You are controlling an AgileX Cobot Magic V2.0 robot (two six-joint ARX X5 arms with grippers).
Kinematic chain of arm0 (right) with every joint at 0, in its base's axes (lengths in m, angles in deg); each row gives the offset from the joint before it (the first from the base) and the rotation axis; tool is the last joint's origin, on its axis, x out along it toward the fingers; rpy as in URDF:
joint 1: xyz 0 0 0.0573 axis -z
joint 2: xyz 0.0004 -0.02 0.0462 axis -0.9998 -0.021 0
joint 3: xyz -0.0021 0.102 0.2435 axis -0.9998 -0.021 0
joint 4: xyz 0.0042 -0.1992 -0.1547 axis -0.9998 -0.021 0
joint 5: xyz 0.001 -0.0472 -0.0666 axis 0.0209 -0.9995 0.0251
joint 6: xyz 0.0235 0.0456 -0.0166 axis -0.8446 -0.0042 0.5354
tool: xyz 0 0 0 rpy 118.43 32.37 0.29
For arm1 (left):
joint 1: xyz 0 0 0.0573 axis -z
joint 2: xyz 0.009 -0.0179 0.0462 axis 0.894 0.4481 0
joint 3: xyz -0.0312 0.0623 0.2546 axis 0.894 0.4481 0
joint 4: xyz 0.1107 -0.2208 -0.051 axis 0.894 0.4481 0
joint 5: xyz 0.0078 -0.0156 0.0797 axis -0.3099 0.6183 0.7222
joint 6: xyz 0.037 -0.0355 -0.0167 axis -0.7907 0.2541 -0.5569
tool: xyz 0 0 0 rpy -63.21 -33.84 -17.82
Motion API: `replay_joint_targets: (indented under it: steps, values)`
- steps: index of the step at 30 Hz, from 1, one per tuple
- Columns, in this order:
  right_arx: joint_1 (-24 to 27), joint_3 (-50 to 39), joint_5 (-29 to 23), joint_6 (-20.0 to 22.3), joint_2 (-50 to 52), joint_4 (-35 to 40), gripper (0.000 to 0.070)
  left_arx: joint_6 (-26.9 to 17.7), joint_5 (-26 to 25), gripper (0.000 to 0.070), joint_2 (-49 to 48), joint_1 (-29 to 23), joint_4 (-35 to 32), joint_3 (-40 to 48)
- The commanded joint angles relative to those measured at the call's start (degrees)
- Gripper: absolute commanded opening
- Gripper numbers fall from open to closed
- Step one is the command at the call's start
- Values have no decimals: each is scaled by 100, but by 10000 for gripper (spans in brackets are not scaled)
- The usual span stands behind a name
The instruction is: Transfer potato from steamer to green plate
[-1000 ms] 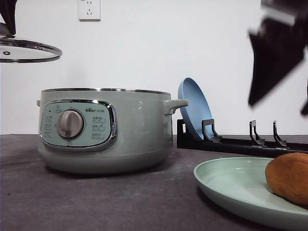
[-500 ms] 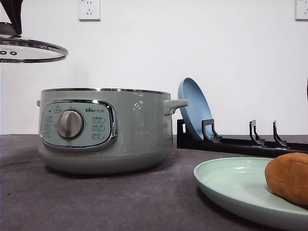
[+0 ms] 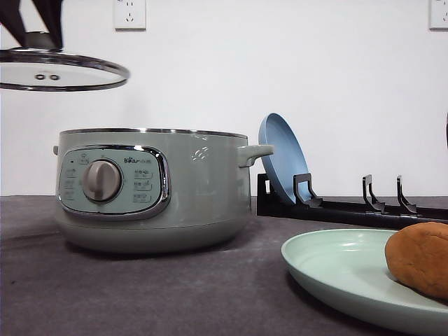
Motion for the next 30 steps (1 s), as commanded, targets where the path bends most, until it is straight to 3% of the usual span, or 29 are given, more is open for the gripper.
replay_joint_targets:
  steps: [1,9,16,30]
  values:
    - [-29,92,61,21,-9,20,624,-28,-17,0,-83,160,-173,-232]
    - [-31,92,120,34,-11,19,624,-33,-17,0,-83,1033,-168,-221]
    - [-31,92,103,314,-11,21,624,-32,-12,0,-80,1713,-159,-179]
    - [-31,92,101,744,-11,19,624,-24,-9,0,50,2326,-123,-105]
